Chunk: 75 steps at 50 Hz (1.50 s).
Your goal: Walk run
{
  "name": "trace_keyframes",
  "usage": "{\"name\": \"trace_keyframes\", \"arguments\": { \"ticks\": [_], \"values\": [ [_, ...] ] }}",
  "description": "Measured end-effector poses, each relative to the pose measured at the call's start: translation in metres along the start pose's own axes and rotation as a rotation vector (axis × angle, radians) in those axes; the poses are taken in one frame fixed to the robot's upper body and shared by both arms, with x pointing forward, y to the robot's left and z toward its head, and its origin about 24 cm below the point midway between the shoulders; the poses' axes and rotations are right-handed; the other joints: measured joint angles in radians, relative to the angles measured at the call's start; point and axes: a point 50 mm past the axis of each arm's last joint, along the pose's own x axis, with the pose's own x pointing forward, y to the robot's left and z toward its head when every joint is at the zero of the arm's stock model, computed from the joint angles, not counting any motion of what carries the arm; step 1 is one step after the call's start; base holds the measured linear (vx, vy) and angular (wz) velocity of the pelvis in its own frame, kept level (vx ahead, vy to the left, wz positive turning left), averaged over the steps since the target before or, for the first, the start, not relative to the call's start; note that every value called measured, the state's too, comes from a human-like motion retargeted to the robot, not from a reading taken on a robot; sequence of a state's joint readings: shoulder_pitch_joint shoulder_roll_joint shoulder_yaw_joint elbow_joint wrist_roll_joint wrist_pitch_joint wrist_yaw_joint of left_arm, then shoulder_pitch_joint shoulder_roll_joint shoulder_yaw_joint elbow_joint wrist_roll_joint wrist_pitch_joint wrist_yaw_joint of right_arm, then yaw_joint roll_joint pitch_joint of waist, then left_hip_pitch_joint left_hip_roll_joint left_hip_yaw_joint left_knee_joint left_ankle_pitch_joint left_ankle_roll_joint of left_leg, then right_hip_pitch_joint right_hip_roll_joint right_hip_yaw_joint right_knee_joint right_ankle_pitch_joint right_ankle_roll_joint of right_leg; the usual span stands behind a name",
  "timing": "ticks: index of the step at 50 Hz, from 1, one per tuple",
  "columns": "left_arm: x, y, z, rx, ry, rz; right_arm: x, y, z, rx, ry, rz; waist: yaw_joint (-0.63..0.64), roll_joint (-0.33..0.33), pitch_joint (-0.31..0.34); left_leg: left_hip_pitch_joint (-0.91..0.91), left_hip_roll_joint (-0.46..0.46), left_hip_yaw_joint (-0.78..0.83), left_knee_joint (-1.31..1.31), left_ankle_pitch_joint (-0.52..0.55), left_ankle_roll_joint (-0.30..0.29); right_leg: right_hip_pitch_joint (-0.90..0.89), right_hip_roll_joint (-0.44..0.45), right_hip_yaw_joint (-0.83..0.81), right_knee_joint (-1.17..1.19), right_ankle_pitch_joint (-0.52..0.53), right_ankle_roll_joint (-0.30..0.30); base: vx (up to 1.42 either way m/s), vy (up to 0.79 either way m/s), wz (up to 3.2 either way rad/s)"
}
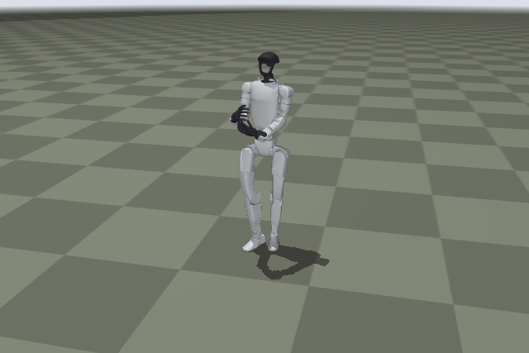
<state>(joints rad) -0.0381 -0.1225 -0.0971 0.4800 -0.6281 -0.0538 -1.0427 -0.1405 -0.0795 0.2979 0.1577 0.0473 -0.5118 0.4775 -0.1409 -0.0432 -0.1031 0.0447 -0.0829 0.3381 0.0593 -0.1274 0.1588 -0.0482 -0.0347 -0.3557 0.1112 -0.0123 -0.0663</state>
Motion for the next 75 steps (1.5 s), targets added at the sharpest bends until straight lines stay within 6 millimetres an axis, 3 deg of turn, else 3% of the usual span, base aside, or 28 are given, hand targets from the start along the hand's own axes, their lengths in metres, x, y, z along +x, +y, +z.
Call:
{"name": "trace_keyframes", "arguments": {
  "ticks": [12, 21, 30, 35, 40, 48, 65, 75],
  "values": [
    [-0.011, -0.002, -0.014, 0.028, 0.082, 0.017, -0.021, 0.008, -0.007, 0.029, 0.026, 0.003, 0.013, 0.013, 0.004, 0.004, -0.006, 0.003, -0.009, -0.01, -0.004, 0.0, -0.006, 0.001, 0.0, -0.008, 0.011, 0.03, 0.03, 0.01],
    [-0.029, 0.003, -0.015, 0.114, 0.1, 0.185, -0.038, 0.015, -0.01, 0.043, 0.022, -0.154, 0.019, 0.021, 0.003, -0.014, -0.014, -0.018, -0.009, 0.0, -0.008, 0.0, -0.013, -0.017, -0.011, -0.005, 0.021, 0.09, 0.07, 0.19],
    [-0.056, 0.014, -0.004, 0.245, 0.045, 0.448, -0.049, 0.017, -0.011, -0.134, 0.05, -0.282, 0.054, 0.017, 0.002, -0.021, -0.022, -0.049, -0.008, -0.005, -0.002, 0.01, -0.015, -0.041, -0.009, -0.027, 0.021, 0.09, 0.1, 0.21],
    [-0.075, 0.011, 0.013, 0.36, -0.136, 0.656, -0.054, 0.017, -0.015, -0.226, 0.099, -0.363, 0.059, 0.02, -0.004, -0.024, -0.027, -0.063, -0.017, -0.005, 0.002, 0.013, -0.018, -0.059, -0.012, -0.043, 0.023, 0.02, 0.06, 0.32],
    [-0.084, 0.001, 0.03, 0.458, -0.248, 0.683, -0.06, 0.022, -0.023, -0.26, 0.161, -0.458, 0.078, 0.025, -0.008, -0.033, -0.03, -0.071, -0.016, -0.001, 0.0, 0.016, -0.025, -0.079, -0.017, -0.046, 0.028, 0.05, 0.07, 0.22],
    [-0.079, -0.005, 0.027, 0.547, -0.12, 0.56, -0.063, 0.03, -0.027, -0.293, 0.214, -0.539, 0.101, 0.025, -0.017, -0.042, -0.031, -0.089, -0.013, 0.008, -0.001, 0.021, -0.031, -0.11, -0.013, -0.043, 0.034, 0.0, 0.0, 0.17],
    [-0.053, -0.024, 0.056, 0.845, -0.335, 0.517, -0.063, 0.027, -0.024, -0.375, 0.218, -0.7, 0.099, 0.023, -0.024, -0.035, -0.022, -0.08, -0.009, 0.001, -0.011, 0.014, -0.024, -0.08, -0.004, -0.045, 0.029, 0.0, 0.0, 0.0],
    [-0.057, -0.024, 0.061, 0.856, -0.335, 0.535, -0.059, 0.02, -0.01, -0.264, 0.072, -0.468, 0.083, 0.024, -0.024, -0.029, -0.014, -0.06, -0.008, -0.008, -0.015, 0.005, -0.02, -0.057, 0.001, -0.041, 0.029, -0.01, 0.0, -0.06]
  ]
}}
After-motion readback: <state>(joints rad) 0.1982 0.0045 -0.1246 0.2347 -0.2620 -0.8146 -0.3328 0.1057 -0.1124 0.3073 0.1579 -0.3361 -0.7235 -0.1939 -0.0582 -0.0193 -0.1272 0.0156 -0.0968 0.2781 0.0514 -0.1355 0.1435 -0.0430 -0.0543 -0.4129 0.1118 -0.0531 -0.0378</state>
